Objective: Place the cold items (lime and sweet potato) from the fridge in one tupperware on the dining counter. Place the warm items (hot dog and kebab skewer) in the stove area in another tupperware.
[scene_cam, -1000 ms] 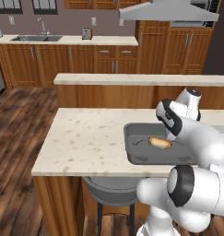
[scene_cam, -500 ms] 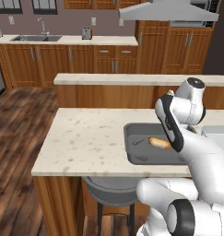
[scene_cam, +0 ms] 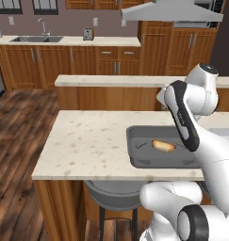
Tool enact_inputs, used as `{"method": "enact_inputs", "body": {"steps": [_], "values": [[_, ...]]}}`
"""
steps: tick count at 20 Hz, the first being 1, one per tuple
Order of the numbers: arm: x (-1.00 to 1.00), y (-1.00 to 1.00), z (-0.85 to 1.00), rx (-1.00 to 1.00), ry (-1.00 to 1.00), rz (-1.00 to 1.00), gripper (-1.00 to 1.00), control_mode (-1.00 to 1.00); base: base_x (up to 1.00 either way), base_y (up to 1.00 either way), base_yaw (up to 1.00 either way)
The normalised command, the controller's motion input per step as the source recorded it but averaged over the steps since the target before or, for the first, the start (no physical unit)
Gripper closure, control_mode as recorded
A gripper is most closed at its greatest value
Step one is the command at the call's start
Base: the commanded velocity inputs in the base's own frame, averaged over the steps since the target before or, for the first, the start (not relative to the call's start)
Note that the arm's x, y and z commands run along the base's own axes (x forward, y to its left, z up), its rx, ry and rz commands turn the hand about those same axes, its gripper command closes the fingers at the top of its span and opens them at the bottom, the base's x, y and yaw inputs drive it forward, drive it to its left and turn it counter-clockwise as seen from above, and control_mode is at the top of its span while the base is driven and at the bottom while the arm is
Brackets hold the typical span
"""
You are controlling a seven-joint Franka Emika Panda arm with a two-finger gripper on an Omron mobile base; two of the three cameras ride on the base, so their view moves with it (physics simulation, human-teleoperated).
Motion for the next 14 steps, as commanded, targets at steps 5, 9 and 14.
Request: {"method": "enact_inputs", "body": {"steps": [5,9,14], "values": [[-0.65,0.03,0.33,-0.14,-0.13,0.20,-1.00,-1.00,0.00,0.00,0.00],[-0.82,0.07,0.34,-0.14,-0.31,0.00,-1.00,-1.00,0.00,0.00,0.00],[-0.86,0.22,0.53,-0.23,-0.53,0.00,-1.00,-1.00,0.00,0.00,0.00]]}}
